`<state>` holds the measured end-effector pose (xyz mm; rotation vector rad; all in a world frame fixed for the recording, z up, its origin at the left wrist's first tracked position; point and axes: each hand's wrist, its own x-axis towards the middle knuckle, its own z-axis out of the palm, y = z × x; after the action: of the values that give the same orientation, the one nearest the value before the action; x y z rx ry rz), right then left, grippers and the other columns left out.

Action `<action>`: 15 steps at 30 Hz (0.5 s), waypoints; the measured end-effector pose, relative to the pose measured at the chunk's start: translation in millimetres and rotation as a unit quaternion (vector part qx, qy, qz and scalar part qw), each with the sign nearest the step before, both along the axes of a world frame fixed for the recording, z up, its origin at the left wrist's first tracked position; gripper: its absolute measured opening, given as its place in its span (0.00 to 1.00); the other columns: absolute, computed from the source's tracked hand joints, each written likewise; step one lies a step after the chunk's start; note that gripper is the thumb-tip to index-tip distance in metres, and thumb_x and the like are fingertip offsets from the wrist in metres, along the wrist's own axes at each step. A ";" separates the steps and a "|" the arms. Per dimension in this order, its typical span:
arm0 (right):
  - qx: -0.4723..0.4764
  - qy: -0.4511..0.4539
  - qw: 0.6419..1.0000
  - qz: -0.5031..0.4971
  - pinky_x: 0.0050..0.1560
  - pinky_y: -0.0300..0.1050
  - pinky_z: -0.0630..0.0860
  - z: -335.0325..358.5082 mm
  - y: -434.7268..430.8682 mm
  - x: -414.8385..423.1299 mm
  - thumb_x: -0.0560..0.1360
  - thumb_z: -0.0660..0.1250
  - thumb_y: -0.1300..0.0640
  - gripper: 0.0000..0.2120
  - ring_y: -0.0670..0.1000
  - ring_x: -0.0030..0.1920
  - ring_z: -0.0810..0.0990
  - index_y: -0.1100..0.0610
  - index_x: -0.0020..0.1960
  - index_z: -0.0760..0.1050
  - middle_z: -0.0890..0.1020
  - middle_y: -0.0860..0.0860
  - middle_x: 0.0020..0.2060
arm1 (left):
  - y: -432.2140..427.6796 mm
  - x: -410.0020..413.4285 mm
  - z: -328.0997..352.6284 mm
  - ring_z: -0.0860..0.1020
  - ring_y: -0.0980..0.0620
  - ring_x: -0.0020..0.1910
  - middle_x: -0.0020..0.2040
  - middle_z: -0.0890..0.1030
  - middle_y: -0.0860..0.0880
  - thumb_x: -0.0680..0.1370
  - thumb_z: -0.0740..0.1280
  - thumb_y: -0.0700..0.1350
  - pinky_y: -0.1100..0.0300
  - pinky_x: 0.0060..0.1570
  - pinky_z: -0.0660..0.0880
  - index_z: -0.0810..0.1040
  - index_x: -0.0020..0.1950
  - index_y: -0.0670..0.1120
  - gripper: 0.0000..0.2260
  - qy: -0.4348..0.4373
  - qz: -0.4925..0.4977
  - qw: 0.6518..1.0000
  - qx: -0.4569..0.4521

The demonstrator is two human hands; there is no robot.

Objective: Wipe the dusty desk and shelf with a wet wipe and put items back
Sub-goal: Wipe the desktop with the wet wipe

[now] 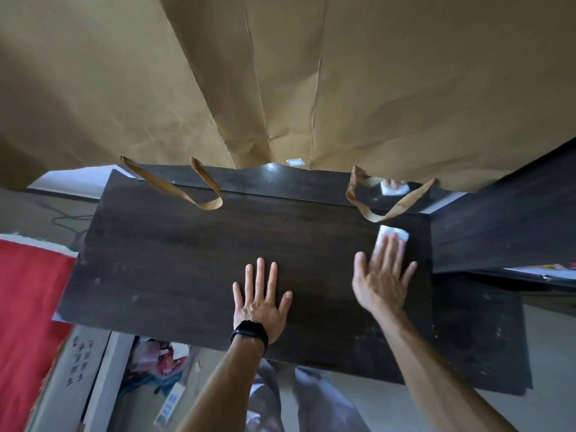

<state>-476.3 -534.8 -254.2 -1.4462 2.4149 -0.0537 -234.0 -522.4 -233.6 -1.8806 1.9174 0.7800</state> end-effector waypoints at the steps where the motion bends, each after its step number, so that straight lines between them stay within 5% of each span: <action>1: -0.004 -0.001 0.999 0.045 0.77 0.67 0.42 0.4 -3.9 20.0 0.81 0.39 0.38 0.34 0.51 0.80 0.37 0.54 0.80 0.38 0.42 0.51 0.81 | -0.3 -0.9 -0.3 0.26 0.51 0.74 0.75 0.25 0.54 0.82 0.42 0.64 0.43 0.75 0.34 0.26 0.74 0.57 0.29 -0.003 0.000 1.000 0.002; 4: -0.013 -0.024 0.973 0.231 0.77 0.63 0.36 -1.7 -19.3 69.0 0.81 0.40 0.38 0.34 0.49 0.79 0.36 0.53 0.81 0.39 0.41 0.49 0.80 | -1.2 -1.3 0.2 0.26 0.50 0.74 0.74 0.23 0.54 0.82 0.42 0.64 0.44 0.75 0.33 0.26 0.73 0.57 0.29 -0.012 0.002 1.000 0.017; 6: -0.017 -0.024 0.969 0.244 0.77 0.63 0.38 -0.9 -35.3 63.3 0.81 0.41 0.38 0.33 0.47 0.79 0.37 0.51 0.81 0.40 0.42 0.46 0.81 | -2.3 -1.5 0.0 0.25 0.51 0.73 0.74 0.23 0.54 0.82 0.41 0.64 0.44 0.75 0.32 0.26 0.74 0.57 0.29 -0.014 0.003 1.000 0.021; 10: -0.005 0.001 0.999 0.038 0.76 0.60 0.37 -3.4 -37.0 -12.9 0.81 0.40 0.37 0.34 0.49 0.80 0.41 0.53 0.81 0.43 0.46 0.49 0.81 | -3.6 -3.1 -0.2 0.24 0.52 0.72 0.73 0.22 0.55 0.81 0.41 0.64 0.44 0.75 0.32 0.25 0.73 0.58 0.29 -0.015 0.003 0.999 0.037; 15: 0.012 -0.023 0.989 -0.143 0.79 0.55 0.42 2.3 -39.3 -36.1 0.80 0.43 0.37 0.39 0.57 0.80 0.40 0.62 0.80 0.38 0.42 0.60 0.80 | -5.7 -2.5 2.1 0.24 0.51 0.72 0.74 0.23 0.54 0.81 0.41 0.64 0.43 0.75 0.32 0.25 0.74 0.57 0.29 -0.012 0.005 0.999 0.047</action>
<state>-512.3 -574.0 -251.9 -1.0671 2.5550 -0.1217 -236.4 -528.0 -231.5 -1.8379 1.8255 0.8310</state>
